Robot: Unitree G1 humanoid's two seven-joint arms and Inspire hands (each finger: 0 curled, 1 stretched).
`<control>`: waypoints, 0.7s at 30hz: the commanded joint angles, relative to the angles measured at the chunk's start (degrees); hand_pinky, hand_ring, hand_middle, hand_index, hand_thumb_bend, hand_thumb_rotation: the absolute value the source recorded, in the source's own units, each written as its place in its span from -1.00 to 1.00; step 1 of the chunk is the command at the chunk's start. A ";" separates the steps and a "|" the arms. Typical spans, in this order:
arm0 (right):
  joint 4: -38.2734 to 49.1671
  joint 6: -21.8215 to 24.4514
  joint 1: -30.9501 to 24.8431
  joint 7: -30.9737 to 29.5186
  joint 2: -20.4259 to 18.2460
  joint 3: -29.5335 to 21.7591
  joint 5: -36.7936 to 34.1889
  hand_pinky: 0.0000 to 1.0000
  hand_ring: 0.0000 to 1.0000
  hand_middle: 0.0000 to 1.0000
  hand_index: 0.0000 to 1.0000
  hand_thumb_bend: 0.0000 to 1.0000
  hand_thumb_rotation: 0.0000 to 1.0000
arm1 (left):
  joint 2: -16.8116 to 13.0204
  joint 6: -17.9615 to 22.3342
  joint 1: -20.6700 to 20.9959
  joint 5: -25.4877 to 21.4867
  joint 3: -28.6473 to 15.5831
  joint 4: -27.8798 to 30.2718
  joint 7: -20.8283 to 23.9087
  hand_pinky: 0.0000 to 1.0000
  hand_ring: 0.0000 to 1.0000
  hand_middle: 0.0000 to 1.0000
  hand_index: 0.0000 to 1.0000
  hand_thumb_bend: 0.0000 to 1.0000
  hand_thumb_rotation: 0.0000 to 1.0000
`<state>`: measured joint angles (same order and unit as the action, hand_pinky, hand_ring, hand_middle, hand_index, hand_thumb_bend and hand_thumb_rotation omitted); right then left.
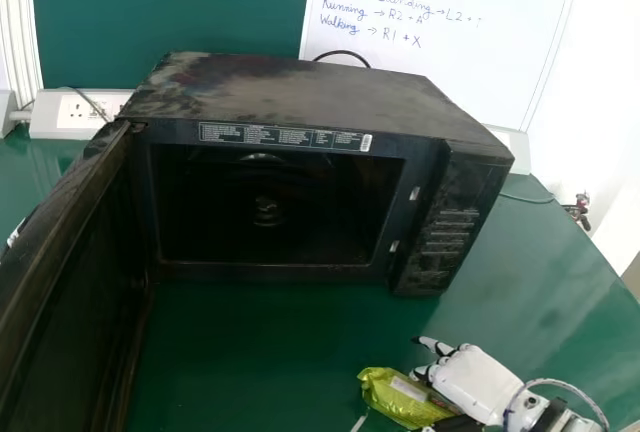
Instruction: Put biscuit inside oven
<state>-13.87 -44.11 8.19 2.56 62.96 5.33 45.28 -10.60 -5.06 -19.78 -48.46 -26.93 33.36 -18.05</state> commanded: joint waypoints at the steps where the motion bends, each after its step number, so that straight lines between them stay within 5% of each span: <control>1: -1.05 -0.52 -1.59 -1.87 0.64 2.47 2.69 -0.21 0.04 0.20 0.14 1.00 -0.48 | -0.02 0.12 -0.72 -0.57 -0.14 0.74 0.08 1.00 0.99 0.96 0.98 0.77 0.72; 13: -1.43 1.17 -1.42 -2.02 -0.10 3.99 2.15 -0.26 -0.03 0.13 0.18 1.00 -0.58 | -0.04 0.15 -0.96 -0.84 -0.20 0.82 -0.12 1.00 0.99 0.97 0.99 0.77 0.72; 21: -0.89 2.13 -3.10 0.32 -0.85 3.78 1.40 -0.39 -0.21 -0.07 0.09 1.00 -0.86 | -0.18 0.36 -0.95 -0.82 -0.26 0.60 -0.63 1.00 1.00 0.97 0.99 0.75 0.74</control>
<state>-14.18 -42.07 7.91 4.87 62.86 7.13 44.99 -10.62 -5.06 -20.03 -48.58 -26.93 33.56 -18.22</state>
